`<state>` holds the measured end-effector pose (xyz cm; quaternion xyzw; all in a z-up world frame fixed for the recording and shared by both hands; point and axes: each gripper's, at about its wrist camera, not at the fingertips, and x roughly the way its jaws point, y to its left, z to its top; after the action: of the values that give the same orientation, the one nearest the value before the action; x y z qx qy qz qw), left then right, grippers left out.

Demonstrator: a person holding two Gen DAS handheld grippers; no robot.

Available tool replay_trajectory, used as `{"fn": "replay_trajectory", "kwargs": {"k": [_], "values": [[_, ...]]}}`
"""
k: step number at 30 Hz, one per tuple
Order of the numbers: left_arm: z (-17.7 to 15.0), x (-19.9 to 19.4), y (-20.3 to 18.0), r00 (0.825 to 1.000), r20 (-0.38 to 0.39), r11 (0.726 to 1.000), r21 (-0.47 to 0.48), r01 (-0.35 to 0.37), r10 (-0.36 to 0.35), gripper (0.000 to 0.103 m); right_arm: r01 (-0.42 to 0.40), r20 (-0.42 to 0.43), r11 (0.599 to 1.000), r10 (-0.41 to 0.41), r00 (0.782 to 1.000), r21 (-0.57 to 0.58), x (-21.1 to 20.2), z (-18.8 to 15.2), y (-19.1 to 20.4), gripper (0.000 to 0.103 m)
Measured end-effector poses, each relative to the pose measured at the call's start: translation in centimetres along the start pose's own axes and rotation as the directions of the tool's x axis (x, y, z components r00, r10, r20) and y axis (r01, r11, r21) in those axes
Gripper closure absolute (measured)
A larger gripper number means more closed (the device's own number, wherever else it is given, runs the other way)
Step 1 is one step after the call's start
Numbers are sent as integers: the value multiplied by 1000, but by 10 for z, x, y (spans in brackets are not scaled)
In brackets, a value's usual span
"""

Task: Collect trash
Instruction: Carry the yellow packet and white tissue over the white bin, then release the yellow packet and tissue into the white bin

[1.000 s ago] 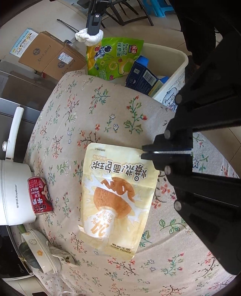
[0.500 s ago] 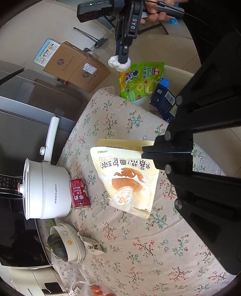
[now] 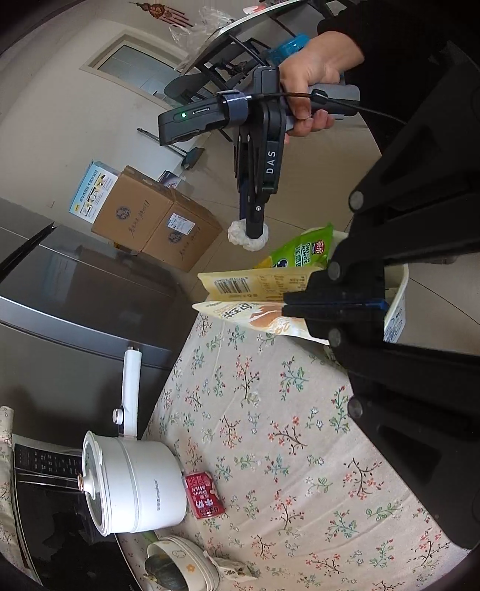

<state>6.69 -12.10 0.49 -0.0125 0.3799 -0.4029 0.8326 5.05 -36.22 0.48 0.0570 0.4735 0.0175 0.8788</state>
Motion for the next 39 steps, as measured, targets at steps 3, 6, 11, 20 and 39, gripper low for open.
{"fn": "replay_trajectory", "kwargs": {"k": [3, 6, 11, 20, 39], "values": [[0, 9, -12, 999, -16, 999, 15, 32, -32, 103, 12, -7, 1000, -12, 1000, 16, -2, -6, -13, 79], [-3, 22, -19, 999, -33, 999, 42, 27, -26, 103, 24, -21, 999, -24, 1000, 27, -1, -13, -24, 79], [-14, 51, -14, 996, -83, 999, 45, -15, 19, 103, 39, -53, 999, -38, 998, 25, 5, -24, -33, 79], [-23, 63, -7, 978, -130, 985, 63, -159, 166, 58, 32, -77, 999, -31, 997, 18, 9, -29, -36, 79], [-24, 40, 40, 886, -153, 899, 37, -437, 437, 8, -11, -75, 998, 17, 997, 68, 15, -18, -23, 36]]}}
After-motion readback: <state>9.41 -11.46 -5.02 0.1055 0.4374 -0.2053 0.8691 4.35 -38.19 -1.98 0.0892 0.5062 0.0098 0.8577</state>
